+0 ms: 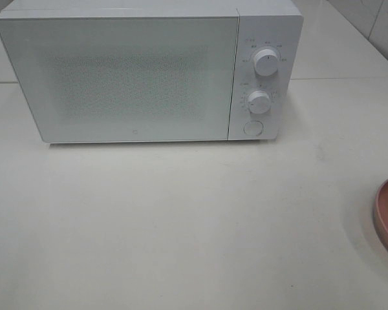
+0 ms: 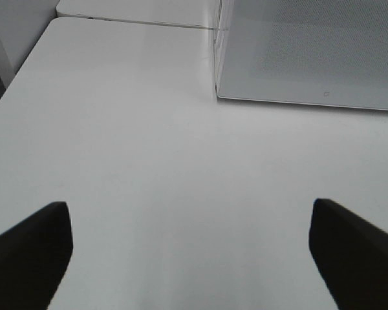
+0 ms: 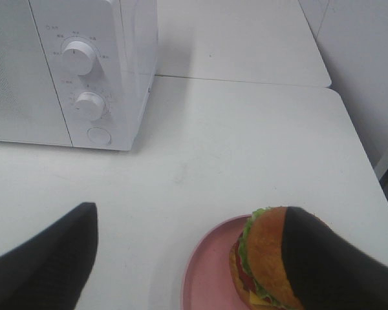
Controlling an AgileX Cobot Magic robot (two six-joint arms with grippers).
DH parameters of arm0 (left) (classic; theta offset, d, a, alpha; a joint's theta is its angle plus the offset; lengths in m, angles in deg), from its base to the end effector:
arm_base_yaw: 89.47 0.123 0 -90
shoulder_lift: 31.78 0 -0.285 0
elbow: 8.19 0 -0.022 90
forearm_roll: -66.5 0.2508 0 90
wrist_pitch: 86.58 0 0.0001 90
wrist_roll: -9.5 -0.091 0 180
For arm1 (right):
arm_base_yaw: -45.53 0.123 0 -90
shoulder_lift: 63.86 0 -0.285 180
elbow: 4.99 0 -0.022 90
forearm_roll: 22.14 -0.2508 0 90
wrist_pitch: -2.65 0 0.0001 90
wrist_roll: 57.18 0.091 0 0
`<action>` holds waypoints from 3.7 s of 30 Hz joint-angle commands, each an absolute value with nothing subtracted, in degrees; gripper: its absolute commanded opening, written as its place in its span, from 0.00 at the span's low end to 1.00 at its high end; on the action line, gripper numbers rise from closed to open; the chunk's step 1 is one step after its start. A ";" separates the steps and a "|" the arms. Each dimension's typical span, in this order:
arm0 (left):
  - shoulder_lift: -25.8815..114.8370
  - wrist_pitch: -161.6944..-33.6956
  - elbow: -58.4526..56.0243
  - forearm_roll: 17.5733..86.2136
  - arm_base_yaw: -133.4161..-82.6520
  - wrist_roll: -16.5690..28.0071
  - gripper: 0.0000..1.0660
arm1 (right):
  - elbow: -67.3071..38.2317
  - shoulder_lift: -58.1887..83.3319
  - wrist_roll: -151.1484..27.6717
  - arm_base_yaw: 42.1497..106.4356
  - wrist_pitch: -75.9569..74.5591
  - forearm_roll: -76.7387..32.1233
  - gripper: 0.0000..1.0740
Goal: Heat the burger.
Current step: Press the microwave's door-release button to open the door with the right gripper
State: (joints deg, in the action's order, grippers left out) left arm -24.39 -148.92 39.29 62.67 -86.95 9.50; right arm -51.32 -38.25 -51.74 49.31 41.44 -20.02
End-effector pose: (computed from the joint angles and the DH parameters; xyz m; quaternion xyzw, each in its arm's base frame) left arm -0.0091 -0.0058 0.2804 -0.0166 0.8530 -0.0219 0.5213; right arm 0.0597 0.0018 0.3126 0.0066 0.8226 0.0280 0.5678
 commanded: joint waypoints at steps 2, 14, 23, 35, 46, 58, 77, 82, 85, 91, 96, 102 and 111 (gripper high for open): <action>-25.60 -148.00 39.41 62.21 -86.78 9.50 0.85 | -51.32 -34.41 -51.28 49.14 36.29 -20.13 0.71; -25.60 -148.00 39.41 62.21 -86.78 9.50 0.85 | -51.32 -23.70 -51.28 49.14 24.83 -20.13 0.71; -25.60 -148.00 39.41 62.21 -86.78 9.50 0.85 | -51.32 -15.62 -51.28 49.14 15.72 -20.13 0.71; -25.60 -148.00 39.41 62.21 -86.78 9.50 0.85 | -51.32 -3.47 -51.28 49.14 1.91 -19.90 0.71; -25.60 -148.00 39.41 62.21 -86.78 9.50 0.85 | -57.28 8.10 -51.91 49.14 -22.67 -20.13 0.71; -25.60 -148.00 39.41 62.21 -86.78 9.50 0.85 | -63.53 15.84 -58.79 49.20 -37.22 -29.87 0.71; -25.60 -148.00 39.41 62.21 -86.78 9.50 0.85 | -65.02 30.51 -73.97 79.05 -60.89 -64.25 0.71; -25.60 -148.00 39.41 62.21 -86.78 9.50 0.85 | -63.58 34.00 -74.66 85.01 -63.70 -69.69 0.71; -25.60 -148.00 39.41 62.21 -86.78 9.50 0.85 | -62.15 36.18 -76.61 88.22 -65.41 -73.47 0.71; -25.60 -148.00 39.41 62.21 -86.78 9.50 0.85 | -58.71 39.62 -78.78 92.51 -67.08 -77.60 0.71; -25.60 -148.00 39.41 62.21 -86.78 9.50 0.85 | -55.28 42.65 -79.07 93.83 -67.02 -79.78 0.71; -25.60 -148.00 39.41 62.21 -86.78 9.50 0.85 | -52.07 44.66 -79.24 93.83 -66.45 -79.66 0.71; -25.60 -148.00 39.41 62.21 -86.78 9.50 0.85 | -49.20 48.61 -78.90 93.60 -66.45 -78.69 0.71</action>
State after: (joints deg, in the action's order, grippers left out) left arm -24.39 -148.80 39.29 62.67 -86.95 9.50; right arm -49.72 48.55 -78.78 93.83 -65.93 -79.60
